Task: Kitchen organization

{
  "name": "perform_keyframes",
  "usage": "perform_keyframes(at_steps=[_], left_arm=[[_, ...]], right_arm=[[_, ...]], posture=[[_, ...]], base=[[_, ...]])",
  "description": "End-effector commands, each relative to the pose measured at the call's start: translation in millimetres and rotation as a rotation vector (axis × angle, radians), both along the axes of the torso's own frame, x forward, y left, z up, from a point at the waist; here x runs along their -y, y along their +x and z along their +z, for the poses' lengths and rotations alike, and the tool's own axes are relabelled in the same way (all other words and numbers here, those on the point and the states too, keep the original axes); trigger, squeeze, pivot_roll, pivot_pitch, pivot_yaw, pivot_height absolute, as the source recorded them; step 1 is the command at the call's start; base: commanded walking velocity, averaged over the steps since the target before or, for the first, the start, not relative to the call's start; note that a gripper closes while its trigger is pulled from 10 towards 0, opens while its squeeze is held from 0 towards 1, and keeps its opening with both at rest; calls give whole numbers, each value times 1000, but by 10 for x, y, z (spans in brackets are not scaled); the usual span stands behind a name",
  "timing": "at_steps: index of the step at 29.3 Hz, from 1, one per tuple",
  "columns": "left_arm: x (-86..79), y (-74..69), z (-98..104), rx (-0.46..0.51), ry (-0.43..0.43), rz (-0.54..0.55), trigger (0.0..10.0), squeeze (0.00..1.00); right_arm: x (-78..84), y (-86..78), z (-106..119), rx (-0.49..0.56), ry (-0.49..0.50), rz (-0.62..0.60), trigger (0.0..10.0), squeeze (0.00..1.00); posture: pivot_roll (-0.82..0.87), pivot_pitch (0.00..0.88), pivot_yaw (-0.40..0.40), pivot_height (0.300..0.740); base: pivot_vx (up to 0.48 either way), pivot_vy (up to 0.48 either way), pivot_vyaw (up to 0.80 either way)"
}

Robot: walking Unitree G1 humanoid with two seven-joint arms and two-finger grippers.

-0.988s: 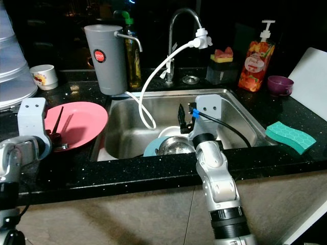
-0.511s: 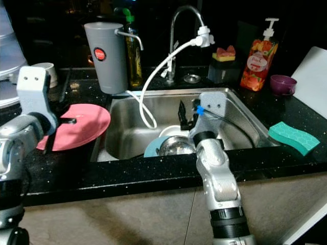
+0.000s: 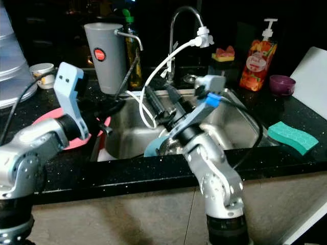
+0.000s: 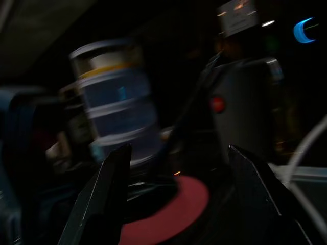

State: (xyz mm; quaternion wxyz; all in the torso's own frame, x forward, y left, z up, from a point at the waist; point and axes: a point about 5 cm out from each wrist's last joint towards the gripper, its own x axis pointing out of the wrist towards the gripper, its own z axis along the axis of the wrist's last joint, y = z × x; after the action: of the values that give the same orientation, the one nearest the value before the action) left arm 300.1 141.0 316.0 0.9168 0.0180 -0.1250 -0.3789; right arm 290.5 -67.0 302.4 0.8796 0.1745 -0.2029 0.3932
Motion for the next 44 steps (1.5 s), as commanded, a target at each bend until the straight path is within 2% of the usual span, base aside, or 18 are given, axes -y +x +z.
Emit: perform_keyframes(at_steps=[1,8,11,19,20,21,22,34,39,40,41,44], left_arm=[[72,-64,8,20,4,-76,10000,0],[146,-111,-9,14,6,-154,10000,0],[190,-179,-42,8,21,-218,10000,0],[214,-229,-127,-13,53,-261,10000,0],[215,-226,-135,-15,56,-257,10000,0],[215,-226,-135,-15,56,-257,10000,0],[213,-221,-147,-18,60,-253,10000,0],[209,-202,-180,-11,77,-231,10000,0],[229,-164,-185,22,82,-163,10000,0],[229,-145,-183,22,70,-147,10000,769],[229,-130,-181,18,60,-138,10000,1000],[222,-113,-165,22,54,-118,10000,1000]], right_arm=[[-37,-64,-16,0,-23,49,10000,0],[-51,-92,-22,-10,-31,82,10000,0],[-40,-88,-37,-27,-27,87,10000,0],[-4,-71,-22,-49,14,89,10000,0],[6,-65,-15,-53,26,86,5176,0],[6,-65,-15,-53,26,86,5176,0],[27,-57,2,-57,53,85,0,0],[70,-57,38,-54,103,86,0,0],[69,-64,37,-54,105,94,0,0],[67,-66,34,-54,103,96,0,0],[65,-67,32,-54,101,97,0,0],[54,-61,22,-57,87,93,0,0]], posture=[[15,98,-20,740],[12,98,-19,740],[10,99,-19,740],[9,101,-22,740],[9,101,-23,740],[9,101,-23,740],[9,100,-23,740],[8,91,-23,740],[8,86,-26,740],[8,86,-26,740],[8,86,-26,740],[8,86,-26,740]], base=[[0,0,0],[0,0,0],[0,0,0],[0,0,0],[0,0,0],[0,0,0],[0,0,0],[0,0,0],[0,0,0],[0,0,0],[0,0,0],[0,0,0]])
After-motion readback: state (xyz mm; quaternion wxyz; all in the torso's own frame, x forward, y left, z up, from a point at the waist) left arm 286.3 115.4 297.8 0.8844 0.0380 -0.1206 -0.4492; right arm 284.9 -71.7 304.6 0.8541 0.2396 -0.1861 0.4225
